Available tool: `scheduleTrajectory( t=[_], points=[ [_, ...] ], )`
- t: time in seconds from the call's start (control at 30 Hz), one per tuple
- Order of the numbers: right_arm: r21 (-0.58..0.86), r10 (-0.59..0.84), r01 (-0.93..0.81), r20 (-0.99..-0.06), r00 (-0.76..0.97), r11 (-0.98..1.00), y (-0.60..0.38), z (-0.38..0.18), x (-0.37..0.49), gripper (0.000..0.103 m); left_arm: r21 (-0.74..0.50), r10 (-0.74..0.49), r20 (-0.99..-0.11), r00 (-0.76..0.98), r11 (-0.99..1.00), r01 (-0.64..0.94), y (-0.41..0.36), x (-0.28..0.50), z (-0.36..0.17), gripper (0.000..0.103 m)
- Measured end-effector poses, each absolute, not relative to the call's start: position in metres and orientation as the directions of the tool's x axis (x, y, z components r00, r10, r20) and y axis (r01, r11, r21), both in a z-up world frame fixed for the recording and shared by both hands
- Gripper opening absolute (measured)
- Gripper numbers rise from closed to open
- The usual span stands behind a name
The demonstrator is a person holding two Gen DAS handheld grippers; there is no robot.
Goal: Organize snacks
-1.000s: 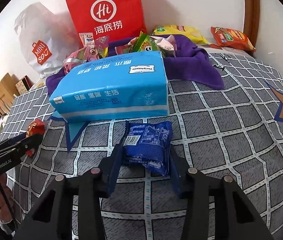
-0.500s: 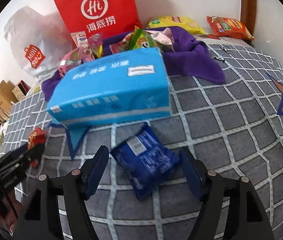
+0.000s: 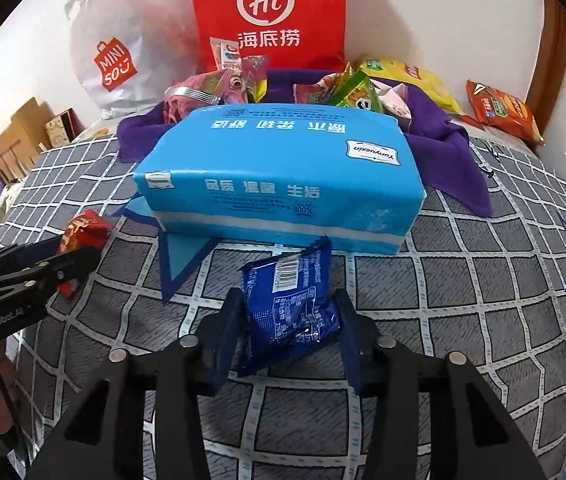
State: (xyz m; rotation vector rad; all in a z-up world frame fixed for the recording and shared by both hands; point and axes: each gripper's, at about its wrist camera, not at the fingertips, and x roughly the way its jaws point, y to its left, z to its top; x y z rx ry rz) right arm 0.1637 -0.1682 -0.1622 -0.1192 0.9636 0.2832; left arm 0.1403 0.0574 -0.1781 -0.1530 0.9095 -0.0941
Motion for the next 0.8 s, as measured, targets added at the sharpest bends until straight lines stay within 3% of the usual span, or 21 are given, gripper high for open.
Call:
scheduleTrajectory(
  t=[0.37, 0.8],
  points=[
    [0.081, 0.231, -0.279, -0.795, 0.561, 0.957, -0.182, -0.143, 0.148, 0.041, -0.186, -0.172, -0.794, 0.584, 0.982, 0.035, 0.057, 0.137, -0.172, 0.043],
    [0.068, 0.219, -0.254, -0.744, 0.631, 0.965, -0.206, -0.105, 0.135, 0.041, -0.165, -0.161, -0.76, 0.629, 0.985, 0.053, 0.04, 0.115, -0.119, 0.043]
  ],
)
